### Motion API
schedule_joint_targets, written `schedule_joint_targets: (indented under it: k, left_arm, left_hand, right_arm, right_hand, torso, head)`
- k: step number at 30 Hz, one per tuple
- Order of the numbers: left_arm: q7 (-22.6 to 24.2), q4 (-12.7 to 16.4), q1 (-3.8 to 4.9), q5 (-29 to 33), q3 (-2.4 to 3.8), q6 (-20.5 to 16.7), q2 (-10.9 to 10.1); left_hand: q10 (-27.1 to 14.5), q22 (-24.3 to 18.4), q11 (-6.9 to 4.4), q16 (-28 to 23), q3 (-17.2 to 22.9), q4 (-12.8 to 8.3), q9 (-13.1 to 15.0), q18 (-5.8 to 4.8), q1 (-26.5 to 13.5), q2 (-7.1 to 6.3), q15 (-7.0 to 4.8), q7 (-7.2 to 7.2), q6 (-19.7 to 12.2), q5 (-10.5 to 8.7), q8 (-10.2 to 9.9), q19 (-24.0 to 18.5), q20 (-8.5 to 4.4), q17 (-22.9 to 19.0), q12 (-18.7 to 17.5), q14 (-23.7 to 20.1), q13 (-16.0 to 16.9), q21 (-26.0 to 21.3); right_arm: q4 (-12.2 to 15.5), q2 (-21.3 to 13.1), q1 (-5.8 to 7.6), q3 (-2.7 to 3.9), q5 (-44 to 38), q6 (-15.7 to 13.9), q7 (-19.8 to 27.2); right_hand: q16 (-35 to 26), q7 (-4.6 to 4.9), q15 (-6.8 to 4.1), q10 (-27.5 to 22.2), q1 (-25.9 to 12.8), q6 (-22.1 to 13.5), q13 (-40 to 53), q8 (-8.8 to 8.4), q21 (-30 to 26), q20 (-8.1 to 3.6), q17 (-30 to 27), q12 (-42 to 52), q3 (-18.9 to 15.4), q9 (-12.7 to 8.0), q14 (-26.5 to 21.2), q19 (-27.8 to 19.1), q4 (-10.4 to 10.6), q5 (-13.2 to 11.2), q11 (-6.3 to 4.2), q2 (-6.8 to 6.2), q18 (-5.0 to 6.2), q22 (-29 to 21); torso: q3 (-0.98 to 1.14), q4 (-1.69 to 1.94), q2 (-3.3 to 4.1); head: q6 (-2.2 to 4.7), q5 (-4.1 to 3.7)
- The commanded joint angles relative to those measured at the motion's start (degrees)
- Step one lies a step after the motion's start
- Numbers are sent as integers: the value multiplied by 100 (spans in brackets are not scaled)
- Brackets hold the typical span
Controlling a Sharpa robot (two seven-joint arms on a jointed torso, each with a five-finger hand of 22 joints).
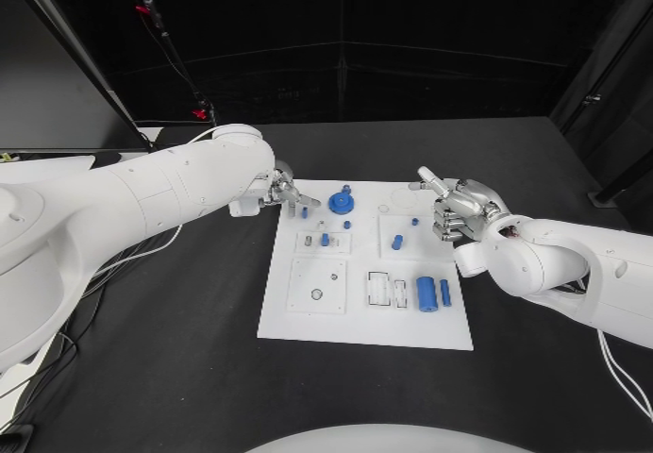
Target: Assemble the parts on the task board
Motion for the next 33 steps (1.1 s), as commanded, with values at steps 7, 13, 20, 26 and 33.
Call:
schedule_joint_targets:
  k: [7, 13, 20, 26, 33]
  left_arm:
    - [-37, -20, -4, -70, 5, 110, 34]
    - [-29, -44, -15, -71, 5, 161, 48]
    - [6, -65, -28, -71, 5, 198, 62]
    - [33, -84, -37, -70, 5, 227, 82]
    - [101, -85, -41, -70, 6, 197, 99]
  left_hand:
    - [598, 1509, -9, 5, 47, -18, -35, -37, 401, 179, -7, -9, 104, 328, -118, 599, 28, 1509, 9, 600, 1507, 18]
    - [598, 1509, -21, 5, 77, -16, -47, -37, 676, 247, -17, -22, 133, 657, -170, 599, 21, 1509, 9, 600, 1507, 18]
    - [598, 1509, -21, 5, 75, -15, -48, -37, 680, 248, -17, -22, 135, 668, -171, 599, 21, 1509, 9, 600, 1507, 18]
    - [598, 1509, -21, 5, 69, -14, -48, -37, 688, 245, -18, -23, 144, 683, -172, 599, 20, 1509, 9, 600, 1507, 18]
    - [598, 1509, -24, 5, 44, -7, -49, -37, 687, 233, -18, -27, 176, 692, -173, 599, 20, 1509, 9, 600, 1507, 18]
  right_arm:
    - [15, 18, 8, 3, 7, 38, 26]
    - [11, 26, 8, 3, 6, 35, 23]
    - [5, 41, 8, 3, 6, 35, 17]
    - [-2, 51, 8, 3, 6, 37, 9]
    - [-13, 61, 8, 3, 6, 36, -8]
  right_hand:
    - [14, 403, 17, 596, 11, -53, 1508, 19, 17, 15, 1509, 15, 14, -4, 586, 608, -8, 41, 10, 46, -41, 1509]
    - [14, 403, 17, 596, 11, -53, 1508, 19, 17, 15, 1509, 15, 14, -4, 586, 608, -8, 41, 10, 46, -41, 1509]
    - [14, 405, 18, 596, 13, -54, 1508, 24, 17, 15, 1509, 15, 14, -3, 586, 608, -10, 46, 11, 47, -41, 1509]
    - [14, 405, 18, 596, 13, -54, 1508, 24, 17, 15, 1509, 15, 14, -3, 586, 608, -10, 46, 11, 47, -41, 1509]
    - [14, 408, 19, 596, 18, -54, 1508, 30, 17, 16, 1509, 15, 15, -2, 586, 608, -12, 56, 14, 49, -41, 1509]
  torso:
    - [1, 2, -3]
    - [0, 2, -3]
    - [2, 2, -5]
    - [3, 6, -3]
    - [5, 9, -4]
  head:
    - [-22, -16]
    - [-31, -25]
    - [-42, -40]
    - [-50, -51]
    - [-51, -64]
